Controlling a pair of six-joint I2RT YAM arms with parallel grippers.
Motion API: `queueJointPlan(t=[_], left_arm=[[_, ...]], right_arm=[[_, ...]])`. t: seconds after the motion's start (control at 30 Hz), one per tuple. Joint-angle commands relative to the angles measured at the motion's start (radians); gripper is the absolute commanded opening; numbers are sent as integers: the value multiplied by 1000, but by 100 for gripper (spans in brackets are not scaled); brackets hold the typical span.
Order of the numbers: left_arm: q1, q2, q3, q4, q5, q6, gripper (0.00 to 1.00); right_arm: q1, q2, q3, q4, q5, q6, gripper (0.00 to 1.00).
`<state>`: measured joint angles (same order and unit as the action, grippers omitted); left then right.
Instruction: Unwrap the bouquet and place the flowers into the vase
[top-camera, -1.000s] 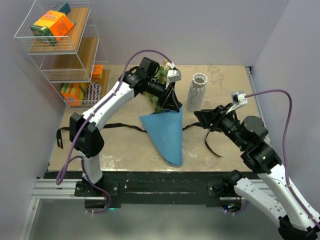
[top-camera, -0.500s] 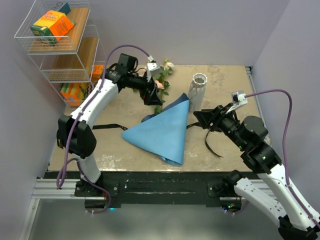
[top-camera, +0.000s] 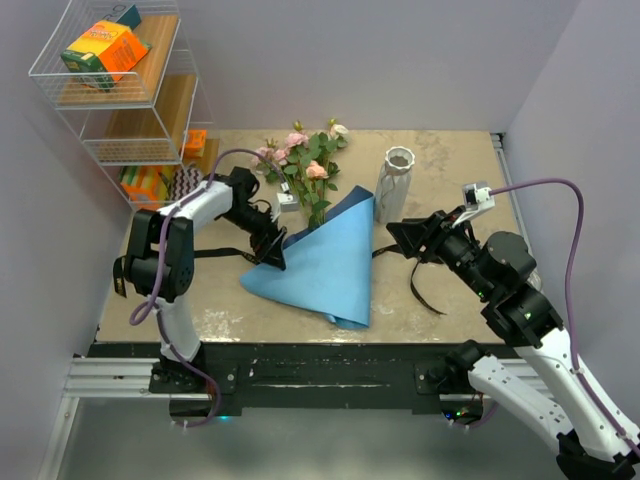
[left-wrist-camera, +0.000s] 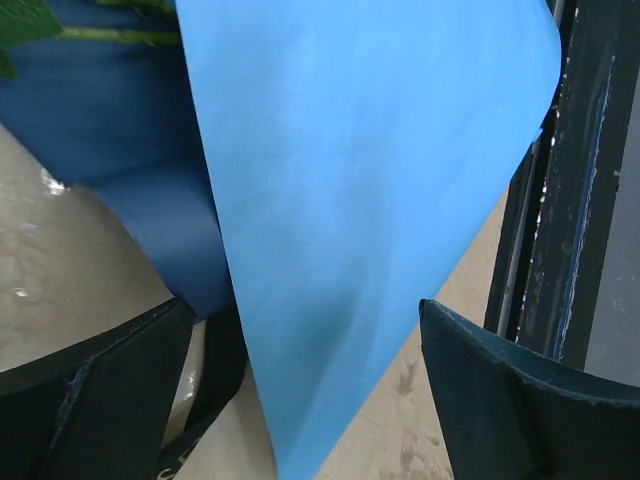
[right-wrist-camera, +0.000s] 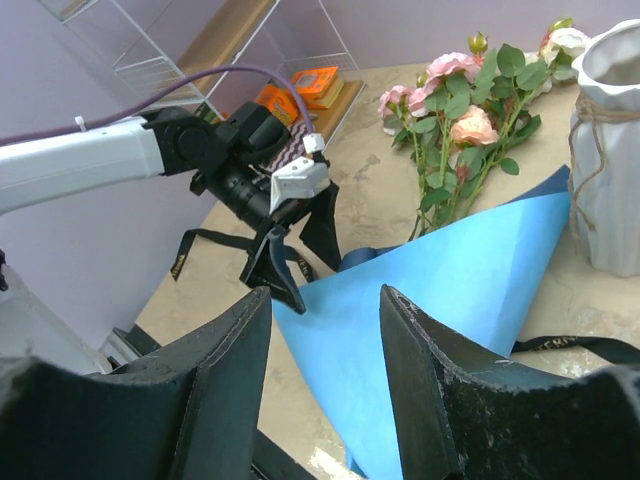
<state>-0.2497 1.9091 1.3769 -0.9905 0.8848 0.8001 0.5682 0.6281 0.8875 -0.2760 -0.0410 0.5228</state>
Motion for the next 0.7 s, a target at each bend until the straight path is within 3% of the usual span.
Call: queueJointPlan(t=[0.0,0.27,0.47,0.6,0.67], left_arm=[[6,-81,-58,32,3,60,99],[7,-85,-90,29,-29,77,96],[43,-157,-99,72,-87,10,95],[44,-190,-142,10,-66,62,83],[44,-191,-162,-3,-63,83,83]], right_arm=[[-4,-4,-5,47,-14,3,51],[-2,-4,-9,51,-22,9,50],[-4,-11,-16,49,-25,14,49],[-4,-19,-18,49,-23,14,49],[-4,-19,-15,49,-25,16,49]])
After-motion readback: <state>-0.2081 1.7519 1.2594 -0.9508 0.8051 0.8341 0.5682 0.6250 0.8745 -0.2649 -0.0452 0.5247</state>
